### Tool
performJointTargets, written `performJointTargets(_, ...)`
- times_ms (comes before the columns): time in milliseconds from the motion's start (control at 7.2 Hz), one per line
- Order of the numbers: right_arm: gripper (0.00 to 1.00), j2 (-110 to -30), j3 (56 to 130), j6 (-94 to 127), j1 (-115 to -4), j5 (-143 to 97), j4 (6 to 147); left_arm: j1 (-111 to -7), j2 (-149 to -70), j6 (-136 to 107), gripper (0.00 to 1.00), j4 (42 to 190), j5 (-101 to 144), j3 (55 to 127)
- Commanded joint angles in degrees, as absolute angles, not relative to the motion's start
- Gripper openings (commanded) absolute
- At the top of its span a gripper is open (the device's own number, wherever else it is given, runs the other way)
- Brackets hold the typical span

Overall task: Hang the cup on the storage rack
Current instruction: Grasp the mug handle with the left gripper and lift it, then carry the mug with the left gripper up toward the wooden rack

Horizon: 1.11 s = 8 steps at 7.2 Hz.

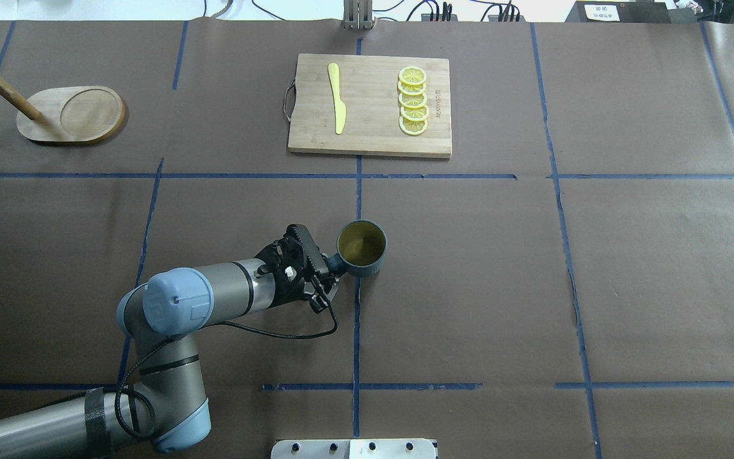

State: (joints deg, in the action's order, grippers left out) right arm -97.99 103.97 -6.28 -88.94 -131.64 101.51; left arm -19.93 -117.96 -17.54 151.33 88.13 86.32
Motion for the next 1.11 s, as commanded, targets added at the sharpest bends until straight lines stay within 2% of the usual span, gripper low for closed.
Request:
performJointTargets(0, 1.00, -98.26, 104.06, -6.50, -88.95, -131.66, 101.51, -20.47, -117.69, -24.89, 0.00, 154.66, 87.98, 87.97)
performJointTargets(417, 1.00, -98.26, 104.15, -6.85, -88.95, -131.66, 101.51, -22.74, -117.68, -52.90, 0.00, 157.85, 87.89, 90.51)
performJointTargets(972, 1.00, -98.35, 104.41, -6.94, -88.95, -131.66, 101.51, -36.18, -117.77, -103.69, 0.00, 165.13, 88.07, 91.32)
